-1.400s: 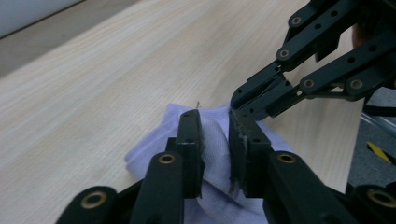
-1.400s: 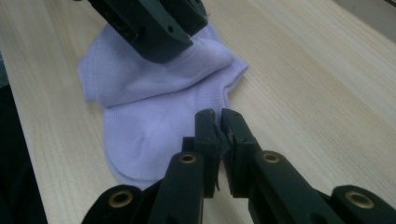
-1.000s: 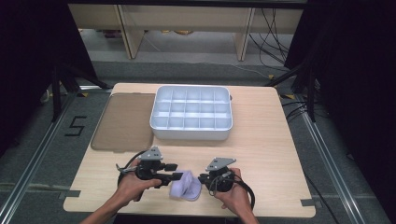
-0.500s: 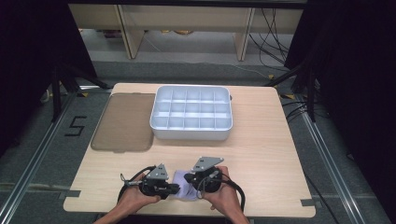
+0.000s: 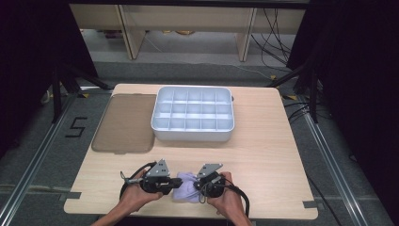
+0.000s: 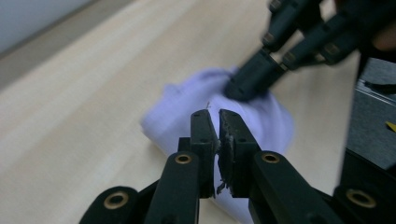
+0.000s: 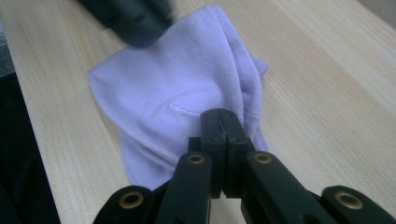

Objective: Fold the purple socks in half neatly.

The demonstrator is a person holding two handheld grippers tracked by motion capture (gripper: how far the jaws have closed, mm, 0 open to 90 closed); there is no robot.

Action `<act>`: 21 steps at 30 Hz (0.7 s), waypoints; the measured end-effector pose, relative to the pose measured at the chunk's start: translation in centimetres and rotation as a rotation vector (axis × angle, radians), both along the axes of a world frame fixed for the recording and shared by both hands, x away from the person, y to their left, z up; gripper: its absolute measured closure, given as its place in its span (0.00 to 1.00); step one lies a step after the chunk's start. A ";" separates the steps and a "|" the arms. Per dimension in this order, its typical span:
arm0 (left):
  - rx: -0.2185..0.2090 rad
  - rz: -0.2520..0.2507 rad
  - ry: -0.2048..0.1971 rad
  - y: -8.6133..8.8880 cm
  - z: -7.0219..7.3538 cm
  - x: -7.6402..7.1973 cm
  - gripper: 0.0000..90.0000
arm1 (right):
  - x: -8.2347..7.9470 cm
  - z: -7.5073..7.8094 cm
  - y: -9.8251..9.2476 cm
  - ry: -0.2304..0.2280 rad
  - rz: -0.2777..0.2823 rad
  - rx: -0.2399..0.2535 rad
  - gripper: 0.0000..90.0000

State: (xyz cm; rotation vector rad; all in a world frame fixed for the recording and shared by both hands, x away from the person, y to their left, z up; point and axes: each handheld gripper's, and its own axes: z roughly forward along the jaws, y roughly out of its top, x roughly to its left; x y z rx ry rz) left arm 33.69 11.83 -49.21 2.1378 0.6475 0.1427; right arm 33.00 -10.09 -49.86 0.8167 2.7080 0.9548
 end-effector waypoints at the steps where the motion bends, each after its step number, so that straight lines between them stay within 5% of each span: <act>1: 0.003 -0.010 -0.003 -0.3 -0.2 0.6 0.93 | 0.0 0.0 -0.1 -0.004 0.002 0.000 1.00; 2: 0.004 0.003 0.010 -0.6 -0.5 0.8 0.93 | -0.1 -0.1 0.0 -0.016 -0.018 0.007 1.00; 3: 0.050 -0.006 0.012 -0.9 -1.4 1.8 0.93 | -0.1 0.0 -0.1 0.002 -0.007 0.005 1.00; 6: 0.027 0.028 0.050 -0.7 -2.2 2.3 0.95 | -0.1 0.0 -0.1 -0.002 -0.006 0.005 1.00; 8: 0.061 0.020 0.031 -0.3 -1.9 2.2 0.95 | -0.2 0.0 -0.2 -0.013 -0.006 0.013 0.98; 13: 0.003 0.024 0.023 0.3 -0.8 1.0 0.94 | -0.8 0.6 -0.4 -0.037 0.008 0.037 0.97; 18: 0.034 -0.070 0.035 0.3 -1.1 -1.4 0.93 | -1.1 0.5 -0.4 -0.034 0.012 0.015 0.97; 21: 0.065 -0.052 0.041 0.3 -1.9 -1.7 0.93 | -1.1 0.3 -0.3 -0.011 0.008 0.015 0.97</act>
